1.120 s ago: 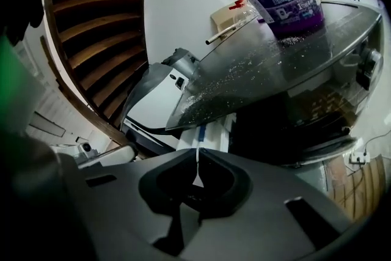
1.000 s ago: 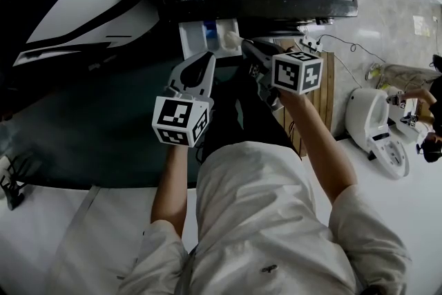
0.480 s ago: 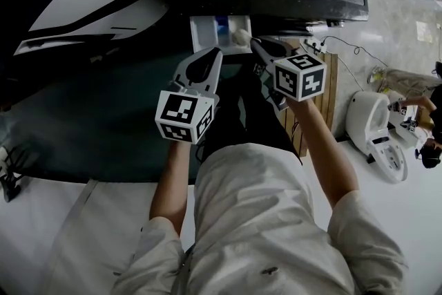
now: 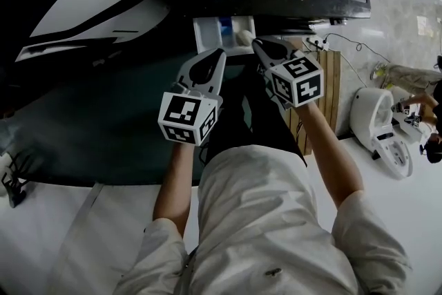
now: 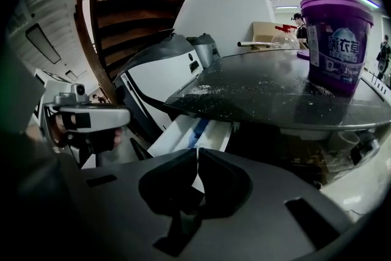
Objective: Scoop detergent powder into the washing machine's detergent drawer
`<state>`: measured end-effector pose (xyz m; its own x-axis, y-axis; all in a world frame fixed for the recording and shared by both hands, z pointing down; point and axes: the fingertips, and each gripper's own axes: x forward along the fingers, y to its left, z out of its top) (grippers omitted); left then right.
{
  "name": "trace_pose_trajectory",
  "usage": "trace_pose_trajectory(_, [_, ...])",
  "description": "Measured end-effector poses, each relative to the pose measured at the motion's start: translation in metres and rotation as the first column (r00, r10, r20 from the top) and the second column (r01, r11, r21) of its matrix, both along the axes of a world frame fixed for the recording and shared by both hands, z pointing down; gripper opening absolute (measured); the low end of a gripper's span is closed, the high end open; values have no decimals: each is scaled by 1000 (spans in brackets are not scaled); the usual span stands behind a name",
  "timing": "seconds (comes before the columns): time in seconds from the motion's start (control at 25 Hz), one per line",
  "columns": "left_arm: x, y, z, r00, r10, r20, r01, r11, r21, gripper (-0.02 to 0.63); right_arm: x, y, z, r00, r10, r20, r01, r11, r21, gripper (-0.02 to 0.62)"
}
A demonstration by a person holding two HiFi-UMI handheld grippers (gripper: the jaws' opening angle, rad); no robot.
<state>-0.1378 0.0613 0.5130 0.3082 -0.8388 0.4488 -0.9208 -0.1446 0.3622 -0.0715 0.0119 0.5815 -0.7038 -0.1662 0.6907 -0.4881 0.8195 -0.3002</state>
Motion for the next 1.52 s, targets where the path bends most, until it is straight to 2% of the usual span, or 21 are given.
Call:
trace_pose_trajectory(0.36, [1,3,1,1000,14,0,-14,1000,-1,20,-2,1,-2,999,-36,-29,39,996,83,12])
trace_pose_trajectory(1.12, [1,7,0,1000,6,-6,-6,1000,1,20,-12,-1,-8,987,-115,-115,139,962,236,11])
trace_pose_trajectory(1.24, [1,8,0,1000,8,-7,-8,1000,1,20,-15,-1,-10,979,-142,-147,180,941,286,11])
trace_pose_trajectory(1.52, [1,9,1,1000,11,-6,-11,1000,0,20,-20,3,-8,946,-210,-248,298,865,404,11])
